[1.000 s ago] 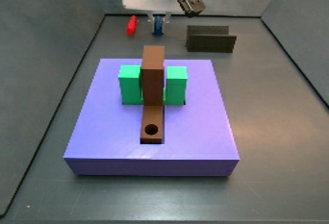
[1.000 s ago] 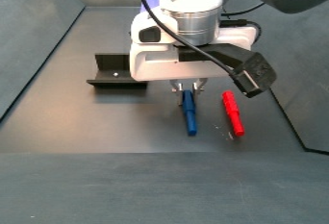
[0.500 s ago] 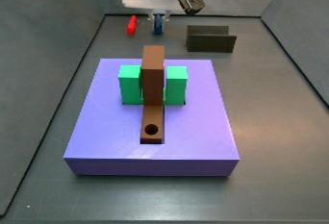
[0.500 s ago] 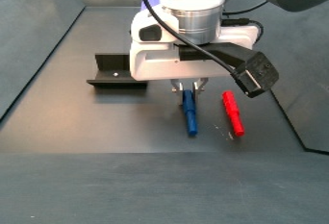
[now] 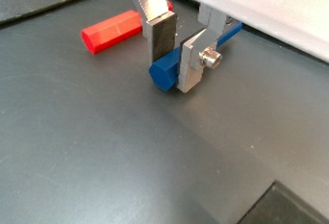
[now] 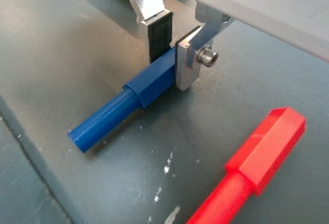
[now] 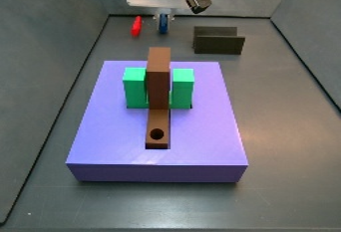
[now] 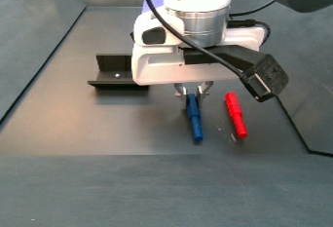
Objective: Pick up the blue object. Move up. Place the blue object on the fixture. Regrasp the blue object. Move to above the board. Insert the blue object.
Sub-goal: Pick up the blue object, then move up, then place the blue object on the fixture.
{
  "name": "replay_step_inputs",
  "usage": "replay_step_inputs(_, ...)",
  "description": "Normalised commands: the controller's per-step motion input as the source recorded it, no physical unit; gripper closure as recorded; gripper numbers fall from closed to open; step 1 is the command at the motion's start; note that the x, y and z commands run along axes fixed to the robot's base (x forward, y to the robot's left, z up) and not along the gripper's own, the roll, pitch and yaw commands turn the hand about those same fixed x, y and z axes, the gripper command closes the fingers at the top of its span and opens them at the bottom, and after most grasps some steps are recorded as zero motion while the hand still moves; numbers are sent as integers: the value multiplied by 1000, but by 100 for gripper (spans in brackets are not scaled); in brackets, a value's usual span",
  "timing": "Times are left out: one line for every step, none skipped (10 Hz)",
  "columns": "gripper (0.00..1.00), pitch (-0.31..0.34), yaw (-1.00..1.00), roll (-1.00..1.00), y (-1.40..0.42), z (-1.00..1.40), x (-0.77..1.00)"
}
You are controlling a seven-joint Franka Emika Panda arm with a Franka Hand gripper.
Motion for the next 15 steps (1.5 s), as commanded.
replay_step_inputs(100, 0, 0, 0, 0, 0, 0)
replay_step_inputs(100, 0, 0, 0, 0, 0, 0)
replay_step_inputs(100, 0, 0, 0, 0, 833, 0)
replay_step_inputs(100, 39, -13, -2, -7, 756, -51)
replay_step_inputs(100, 52, -20, 27, -13, 553, -76)
replay_step_inputs(100, 33, -5, 66, -5, 279, -41)
replay_step_inputs(100, 0, 0, -34, -31, -3, 0)
replay_step_inputs(100, -46, 0, -46, -66, -31, 0)
replay_step_inputs(100, -149, -23, -306, -34, -206, 0)
replay_step_inputs(100, 0, 0, -951, 0, 0, 437)
replay_step_inputs(100, 49, 0, -1000, 0, 0, 649)
replay_step_inputs(100, 0, 0, -1000, -29, 46, 663)
replay_step_inputs(100, 0, 0, -1000, -49, 26, 677)
replay_step_inputs(100, 0, 0, -1000, -51, 43, 686)
replay_step_inputs(100, 0, 0, -1000, -77, 83, 714)
